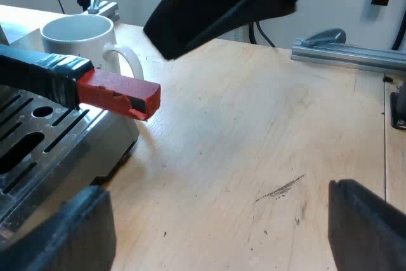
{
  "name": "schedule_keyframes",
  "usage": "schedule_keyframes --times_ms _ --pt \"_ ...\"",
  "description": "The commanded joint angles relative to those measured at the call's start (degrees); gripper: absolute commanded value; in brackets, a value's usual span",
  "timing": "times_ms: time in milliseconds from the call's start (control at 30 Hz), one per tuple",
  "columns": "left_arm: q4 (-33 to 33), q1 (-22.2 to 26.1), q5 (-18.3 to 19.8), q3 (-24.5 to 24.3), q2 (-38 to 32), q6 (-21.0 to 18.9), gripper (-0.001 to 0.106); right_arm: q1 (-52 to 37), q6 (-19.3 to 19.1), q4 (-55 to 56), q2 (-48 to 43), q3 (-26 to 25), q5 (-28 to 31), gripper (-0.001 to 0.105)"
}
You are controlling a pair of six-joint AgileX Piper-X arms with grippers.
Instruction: Grind coffee beans and then tamp
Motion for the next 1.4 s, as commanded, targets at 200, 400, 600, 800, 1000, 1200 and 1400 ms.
schedule_keyframes --times_ms 200,400,600,800,1000,1200,1400 --pt "-0.79 -0.2 0.64 -0.48 -0.08 0.02 0.071 -0.88 -0.06 1.26 6.28 -5.69 -3.17 0.071" --pt "-0.79 -0.2 0.64 -0.48 -0.08 0.02 0.071 -2.0 -0.39 0.76 10.51 -5.9 -6.94 0.071" --pt "-0.79 -0.2 1.44 -0.48 -0.08 0.02 0.071 -6.31 -1.05 -2.4 12.84 -5.68 -11.36 0.071" --pt "-0.79 -0.2 1.57 -0.48 -0.08 0.02 0.071 -7.38 -5.22 -6.31 14.8 -5.7 -11.59 0.071" --pt "-0.79 -0.2 1.57 -0.48 -0.08 0.02 0.071 -7.55 -5.49 -8.59 17.09 -5.66 -11.23 0.071" --pt "-0.79 -0.2 1.72 -0.48 -0.08 0.02 0.071 -7.72 -5.49 -12.3 17.38 -3.29 -11.49 0.071" --pt "-0.79 -0.2 1.71 -0.48 -0.08 0.02 0.071 -7.72 -5.49 -13.4 17.38 -1.71 -11.49 0.071"
